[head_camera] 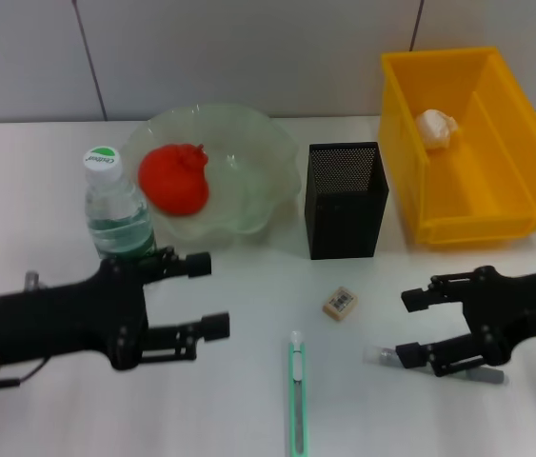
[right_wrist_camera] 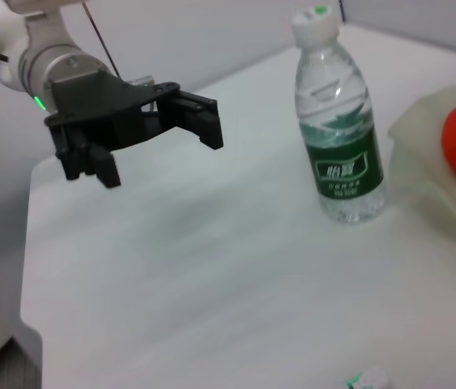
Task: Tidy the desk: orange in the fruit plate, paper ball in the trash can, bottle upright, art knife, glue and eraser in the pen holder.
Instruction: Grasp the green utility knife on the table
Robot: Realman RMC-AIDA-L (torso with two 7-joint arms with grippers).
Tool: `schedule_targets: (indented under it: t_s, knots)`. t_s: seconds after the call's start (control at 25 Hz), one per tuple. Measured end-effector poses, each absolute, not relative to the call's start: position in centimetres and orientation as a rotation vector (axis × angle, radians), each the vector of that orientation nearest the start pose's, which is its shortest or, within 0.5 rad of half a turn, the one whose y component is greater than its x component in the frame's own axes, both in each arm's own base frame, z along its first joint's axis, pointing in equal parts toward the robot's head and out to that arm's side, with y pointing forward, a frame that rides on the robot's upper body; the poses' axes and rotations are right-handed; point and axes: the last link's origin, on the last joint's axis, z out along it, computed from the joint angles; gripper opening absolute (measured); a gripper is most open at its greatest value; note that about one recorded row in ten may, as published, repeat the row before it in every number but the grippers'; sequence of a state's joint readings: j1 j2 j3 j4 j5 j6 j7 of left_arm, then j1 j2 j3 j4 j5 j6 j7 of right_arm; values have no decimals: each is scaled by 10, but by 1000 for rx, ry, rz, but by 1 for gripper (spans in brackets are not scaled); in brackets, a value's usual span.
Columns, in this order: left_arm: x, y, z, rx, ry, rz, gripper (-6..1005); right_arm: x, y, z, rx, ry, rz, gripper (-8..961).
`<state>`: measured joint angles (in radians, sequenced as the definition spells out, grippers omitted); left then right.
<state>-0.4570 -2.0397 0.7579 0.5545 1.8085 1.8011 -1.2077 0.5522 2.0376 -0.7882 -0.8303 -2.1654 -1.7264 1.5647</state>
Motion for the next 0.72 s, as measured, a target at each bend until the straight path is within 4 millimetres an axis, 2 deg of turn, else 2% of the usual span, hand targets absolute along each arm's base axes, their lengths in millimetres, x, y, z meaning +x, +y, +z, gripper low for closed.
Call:
schedule_targets:
  t_s: [0.16,0.24,0.36,0.4,0.48,0.64,0.72]
  knots:
    - [-241,300,21,-2827,-500,-1048,813,271,309,24,-2907,582,529,828]
    - [-241,300,21,-2827,-500,-1048,812,281,302,24,-2864,571,582,828]
    - [-198,314,37,-2942,-613,-1079,812,291,297,24,-2818,541,634,828]
    - [-198,314,37,-2942,-613,-1079,812,293,297,24,-2807,532,642,828]
    - [-182,320,41,-2985,-688,-1034,813,296,296,25,-2793,524,644,828]
    - [-146,339,52,-3039,-834,-856,812,303,293,29,-2783,542,623,828]
    - [-128,349,57,-3040,-899,-712,812,307,291,32,-2776,551,610,828]
